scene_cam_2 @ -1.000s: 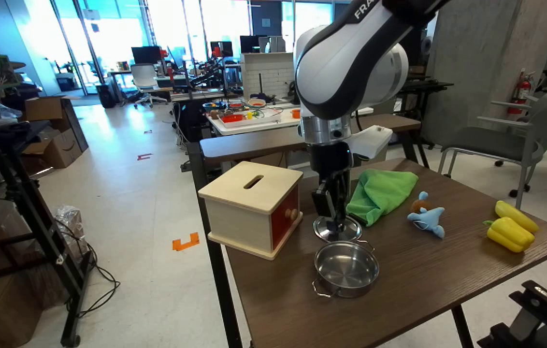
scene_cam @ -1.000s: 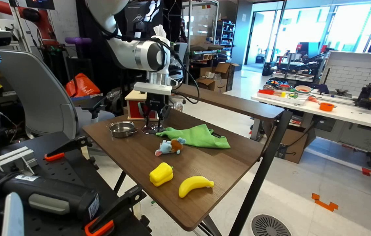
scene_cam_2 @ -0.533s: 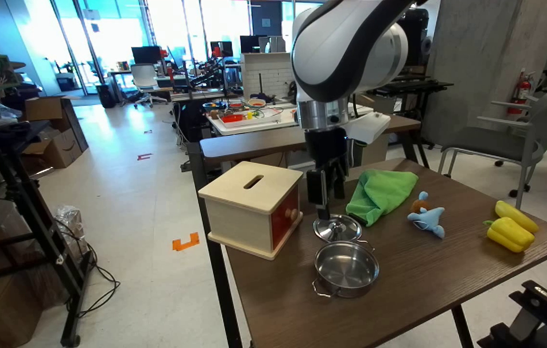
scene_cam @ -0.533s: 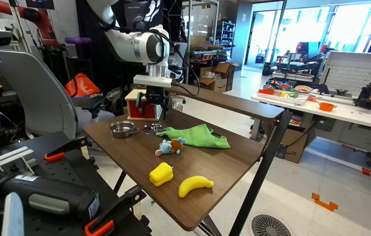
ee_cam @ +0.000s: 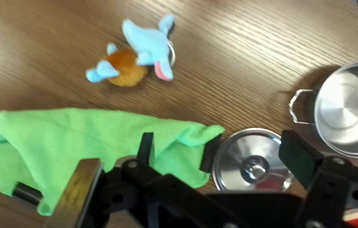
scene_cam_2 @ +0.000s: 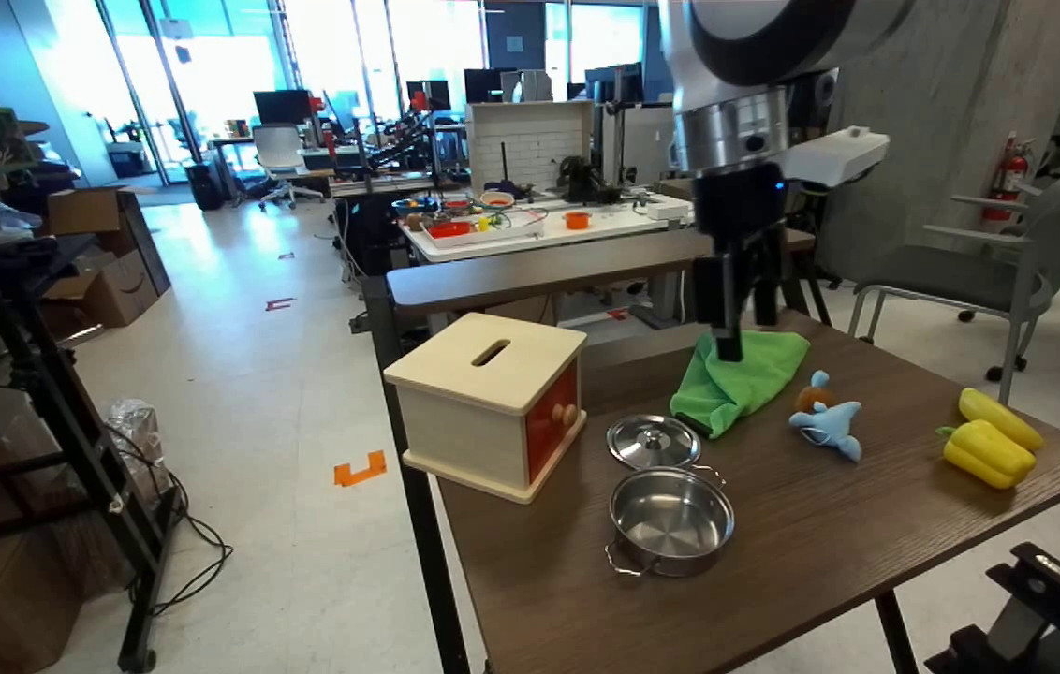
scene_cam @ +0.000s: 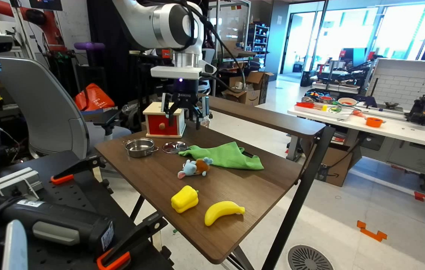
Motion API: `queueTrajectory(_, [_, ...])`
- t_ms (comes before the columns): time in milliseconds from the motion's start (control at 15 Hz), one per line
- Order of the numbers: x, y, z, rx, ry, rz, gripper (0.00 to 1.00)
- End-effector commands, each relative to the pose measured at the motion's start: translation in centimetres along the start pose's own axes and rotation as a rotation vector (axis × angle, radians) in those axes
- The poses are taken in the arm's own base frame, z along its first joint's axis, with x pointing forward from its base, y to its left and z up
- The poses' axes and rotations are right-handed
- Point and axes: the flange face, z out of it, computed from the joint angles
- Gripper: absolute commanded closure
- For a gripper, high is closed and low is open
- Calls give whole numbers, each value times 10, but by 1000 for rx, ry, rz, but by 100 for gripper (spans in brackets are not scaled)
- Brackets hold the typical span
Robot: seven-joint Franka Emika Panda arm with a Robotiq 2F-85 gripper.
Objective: Pick up the lid from the pot and put it on the table. Pick up the banana toy and put it in the silver pot.
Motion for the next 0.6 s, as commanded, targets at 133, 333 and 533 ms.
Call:
queueTrajectory(133, [-103, 90, 13, 102, 24, 294, 0])
queueTrajectory(333, [-145, 139, 39, 205, 25, 455, 0])
queueTrajectory(533, [-179, 169, 64, 279, 30, 634, 0])
